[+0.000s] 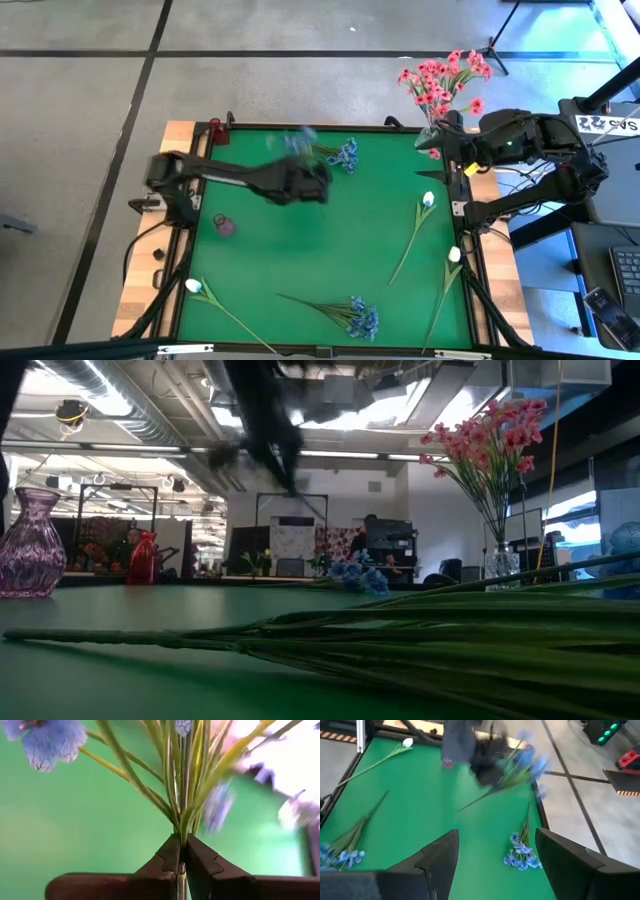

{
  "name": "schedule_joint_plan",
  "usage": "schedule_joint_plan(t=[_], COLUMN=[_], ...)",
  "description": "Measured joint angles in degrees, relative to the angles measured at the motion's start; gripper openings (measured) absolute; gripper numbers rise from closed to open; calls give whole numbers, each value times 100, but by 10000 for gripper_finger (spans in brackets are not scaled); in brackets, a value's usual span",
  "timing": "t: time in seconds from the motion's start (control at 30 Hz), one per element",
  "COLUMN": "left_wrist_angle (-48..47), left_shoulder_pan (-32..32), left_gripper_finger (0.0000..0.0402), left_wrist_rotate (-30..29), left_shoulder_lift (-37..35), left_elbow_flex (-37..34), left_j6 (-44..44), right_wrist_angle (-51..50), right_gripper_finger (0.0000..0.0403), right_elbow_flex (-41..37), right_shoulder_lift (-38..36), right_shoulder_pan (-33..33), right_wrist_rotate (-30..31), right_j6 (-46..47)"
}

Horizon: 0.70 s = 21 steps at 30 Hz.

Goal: Sort flowers into vase by color
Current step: Put the middle blue flowers into the red vase

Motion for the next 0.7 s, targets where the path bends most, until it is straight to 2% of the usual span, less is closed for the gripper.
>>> schedule_joint_plan(t=[0.13,0.27,0.37,0.5,0.6,0.7], left_wrist_angle=[-275,-368,-559,-542,-153,674], left_shoulder_pan=[273,863,1464,2477,3205,3803], left_gripper_finger=[7,4,3,2,2,2], left_wrist_rotate=[-1337,-1949,-2169,-2391,-2558,-2466], left_shoulder_lift=[-1023,-1752,-2131,-2385,-2550,-2624], left_elbow_flex=[17,16,14,-276,-786,-1425], left_j6=[1912,3691,4617,5391,5715,6148], right_wrist_angle=[386,1150,1949,2799,3266,3575], right_gripper_finger=[262,262,262,262,262,262], right_elbow_flex=[0,2,2,2,2,2], right_shoulder_lift=[87,313,625,1134,1557,1911], right_shoulder_pan=[0,0,0,-2,-2,-1], right_wrist_rotate=[10,14,138,419,811,1301], right_j6=[28,46,38,-63,-193,-162])
